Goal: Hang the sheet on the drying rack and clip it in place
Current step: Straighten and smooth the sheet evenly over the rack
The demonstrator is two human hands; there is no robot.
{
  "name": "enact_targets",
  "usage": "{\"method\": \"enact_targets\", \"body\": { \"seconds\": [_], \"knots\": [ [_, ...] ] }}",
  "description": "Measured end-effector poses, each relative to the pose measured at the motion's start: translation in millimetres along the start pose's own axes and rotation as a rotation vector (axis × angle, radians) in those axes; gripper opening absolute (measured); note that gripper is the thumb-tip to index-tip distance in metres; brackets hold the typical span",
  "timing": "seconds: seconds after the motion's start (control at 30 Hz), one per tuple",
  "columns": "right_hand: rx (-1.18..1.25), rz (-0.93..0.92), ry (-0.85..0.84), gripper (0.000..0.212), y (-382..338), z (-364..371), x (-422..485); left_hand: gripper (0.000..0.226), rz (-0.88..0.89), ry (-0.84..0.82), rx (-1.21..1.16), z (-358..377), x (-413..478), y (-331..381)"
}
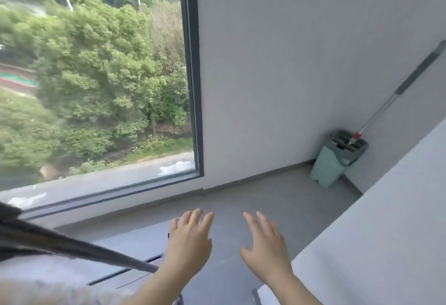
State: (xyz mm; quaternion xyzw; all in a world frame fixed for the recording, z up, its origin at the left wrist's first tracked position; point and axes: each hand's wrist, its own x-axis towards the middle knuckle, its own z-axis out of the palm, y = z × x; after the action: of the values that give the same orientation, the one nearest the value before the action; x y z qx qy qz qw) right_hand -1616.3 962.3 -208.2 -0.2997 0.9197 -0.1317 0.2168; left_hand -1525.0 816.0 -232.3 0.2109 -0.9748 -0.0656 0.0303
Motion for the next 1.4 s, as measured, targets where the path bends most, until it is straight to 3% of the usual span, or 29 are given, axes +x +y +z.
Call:
{"method": "enact_targets", "body": {
  "seconds": [0.27, 0.9, 1.17, 1.3, 1.4],
  "knots": [
    [-0.182, -0.229, -0.179, 0.067, -8, 0, 95, 0.049, -0.423, -0.117, -0.049, 1, 27, -4],
    [-0.282, -0.819, -0.359, 0.069, -191, 27, 238, 0.052, -1.183, 0.109, -0.171, -27, 71, -126],
    [-0.334, -1.290, -0.534, 0.069, -307, 28, 299, 0.048, -1.649, 0.455, -0.199, -54, 86, -185],
    [-0.350, -1.462, -0.659, 0.068, -338, 28, 306, 0.047, -1.906, 0.644, -0.234, -62, 100, -181],
    [-0.381, -1.572, -0.783, 0.068, -349, 37, 293, 0.047, -2.036, 0.692, -0.221, -66, 99, -169]
  ]
}}
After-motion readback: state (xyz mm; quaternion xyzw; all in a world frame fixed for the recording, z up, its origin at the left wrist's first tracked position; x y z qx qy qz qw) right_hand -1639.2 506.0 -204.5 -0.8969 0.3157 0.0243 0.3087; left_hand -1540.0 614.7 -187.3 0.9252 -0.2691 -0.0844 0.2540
